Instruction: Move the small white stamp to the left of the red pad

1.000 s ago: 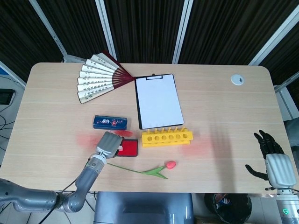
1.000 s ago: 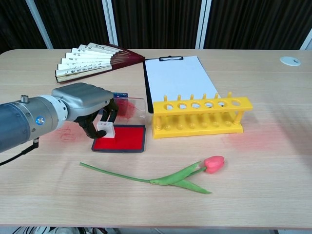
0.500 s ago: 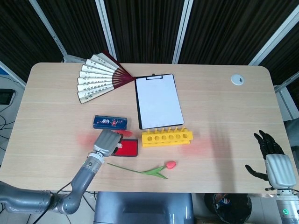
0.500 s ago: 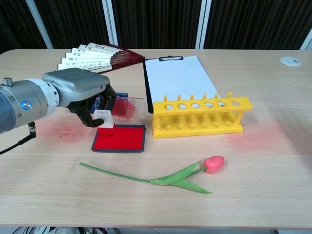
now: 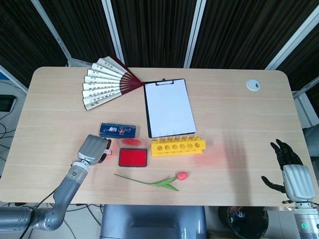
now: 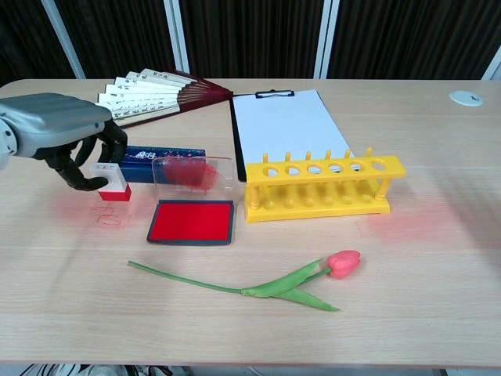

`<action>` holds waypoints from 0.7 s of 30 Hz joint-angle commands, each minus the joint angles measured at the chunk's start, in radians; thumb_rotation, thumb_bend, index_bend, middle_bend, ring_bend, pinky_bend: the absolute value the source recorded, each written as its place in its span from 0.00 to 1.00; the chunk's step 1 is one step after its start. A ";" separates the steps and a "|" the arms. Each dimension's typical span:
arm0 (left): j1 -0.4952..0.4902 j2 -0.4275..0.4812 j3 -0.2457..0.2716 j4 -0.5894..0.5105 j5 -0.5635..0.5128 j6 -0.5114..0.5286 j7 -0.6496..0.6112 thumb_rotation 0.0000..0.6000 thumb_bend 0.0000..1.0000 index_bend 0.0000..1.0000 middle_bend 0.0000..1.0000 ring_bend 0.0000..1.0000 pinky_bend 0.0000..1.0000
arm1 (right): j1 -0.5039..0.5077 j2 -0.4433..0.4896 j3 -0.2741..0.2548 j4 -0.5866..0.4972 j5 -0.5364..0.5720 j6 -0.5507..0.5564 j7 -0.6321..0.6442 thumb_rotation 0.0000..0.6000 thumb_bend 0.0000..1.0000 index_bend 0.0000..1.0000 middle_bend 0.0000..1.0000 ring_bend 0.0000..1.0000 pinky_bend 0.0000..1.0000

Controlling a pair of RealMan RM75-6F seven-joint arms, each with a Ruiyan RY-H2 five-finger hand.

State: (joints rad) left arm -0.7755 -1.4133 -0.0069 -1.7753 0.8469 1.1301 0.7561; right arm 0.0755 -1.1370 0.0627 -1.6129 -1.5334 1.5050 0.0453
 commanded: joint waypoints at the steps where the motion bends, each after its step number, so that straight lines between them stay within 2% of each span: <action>1: 0.012 -0.004 0.012 0.033 0.020 -0.017 -0.028 1.00 0.41 0.63 0.63 0.55 0.64 | 0.000 -0.001 0.000 0.001 0.000 0.001 -0.002 1.00 0.25 0.06 0.00 0.00 0.19; 11: 0.028 -0.036 0.030 0.113 0.041 -0.050 -0.054 1.00 0.41 0.62 0.62 0.54 0.63 | 0.001 -0.001 0.001 0.003 0.000 0.000 -0.001 1.00 0.25 0.06 0.00 0.00 0.19; 21: 0.034 -0.058 0.037 0.146 0.035 -0.072 -0.054 1.00 0.41 0.61 0.61 0.53 0.62 | 0.000 -0.001 0.001 0.003 -0.001 0.001 -0.001 1.00 0.25 0.06 0.00 0.00 0.19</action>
State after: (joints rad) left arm -0.7414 -1.4704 0.0303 -1.6300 0.8830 1.0595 0.7015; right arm 0.0754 -1.1382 0.0632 -1.6099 -1.5340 1.5061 0.0438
